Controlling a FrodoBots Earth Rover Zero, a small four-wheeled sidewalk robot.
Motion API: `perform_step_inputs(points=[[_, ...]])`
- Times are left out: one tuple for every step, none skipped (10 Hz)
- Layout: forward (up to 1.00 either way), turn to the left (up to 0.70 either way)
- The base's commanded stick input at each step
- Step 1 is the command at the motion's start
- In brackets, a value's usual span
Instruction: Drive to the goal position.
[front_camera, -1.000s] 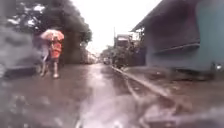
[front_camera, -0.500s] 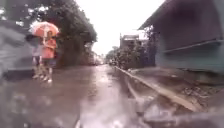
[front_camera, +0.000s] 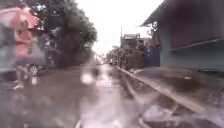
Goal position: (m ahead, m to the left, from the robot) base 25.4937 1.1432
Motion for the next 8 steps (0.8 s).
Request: perform_step_inputs(points=[[1.00,0.00],[1.00,0.00],[1.00,0.00],[1.00,0.00],[1.00,0.00],[1.00,0.00],[1.00,0.00],[1.00,0.00]])
